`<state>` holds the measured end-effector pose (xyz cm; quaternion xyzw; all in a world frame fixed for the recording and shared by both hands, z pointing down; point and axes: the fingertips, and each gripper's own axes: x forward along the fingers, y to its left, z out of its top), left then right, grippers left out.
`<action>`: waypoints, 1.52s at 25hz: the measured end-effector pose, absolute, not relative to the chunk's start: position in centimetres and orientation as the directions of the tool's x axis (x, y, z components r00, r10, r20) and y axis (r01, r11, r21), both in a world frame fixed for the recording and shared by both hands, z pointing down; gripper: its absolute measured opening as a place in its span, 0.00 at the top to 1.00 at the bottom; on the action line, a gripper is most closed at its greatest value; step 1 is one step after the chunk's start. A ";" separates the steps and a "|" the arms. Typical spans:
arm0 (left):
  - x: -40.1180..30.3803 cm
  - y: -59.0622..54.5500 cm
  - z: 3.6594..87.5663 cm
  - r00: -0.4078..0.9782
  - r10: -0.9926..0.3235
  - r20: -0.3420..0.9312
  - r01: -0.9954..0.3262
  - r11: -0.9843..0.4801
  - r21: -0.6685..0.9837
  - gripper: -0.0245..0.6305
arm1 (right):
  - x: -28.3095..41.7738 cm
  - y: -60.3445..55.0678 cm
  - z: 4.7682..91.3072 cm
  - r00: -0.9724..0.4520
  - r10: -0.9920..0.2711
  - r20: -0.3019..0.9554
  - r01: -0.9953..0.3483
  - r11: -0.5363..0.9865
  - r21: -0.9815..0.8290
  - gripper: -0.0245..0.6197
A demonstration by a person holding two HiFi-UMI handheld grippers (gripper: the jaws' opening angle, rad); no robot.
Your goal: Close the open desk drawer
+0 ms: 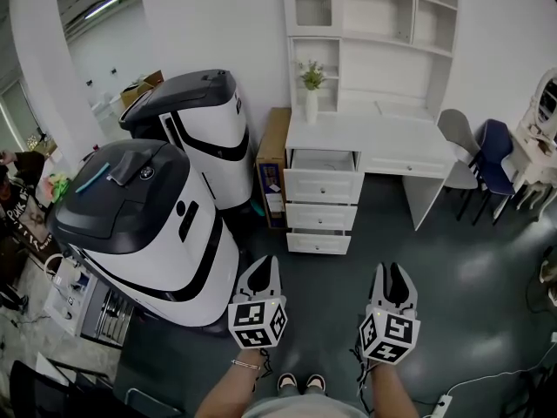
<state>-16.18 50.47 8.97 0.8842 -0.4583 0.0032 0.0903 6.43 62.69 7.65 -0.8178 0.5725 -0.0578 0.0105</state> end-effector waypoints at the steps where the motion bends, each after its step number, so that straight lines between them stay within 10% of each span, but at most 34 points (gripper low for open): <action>1: -16.0 50.5 9.0 0.578 -0.811 0.090 -0.812 -0.562 0.156 0.94 | 6.7 62.6 7.8 0.336 -0.938 0.085 -0.935 -0.343 -0.085 0.79; 38: -7.9 27.6 8.4 0.601 -0.794 0.092 -0.796 -0.586 0.148 0.94 | 14.4 41.4 9.1 0.354 -0.925 0.135 -0.923 -0.369 -0.107 0.81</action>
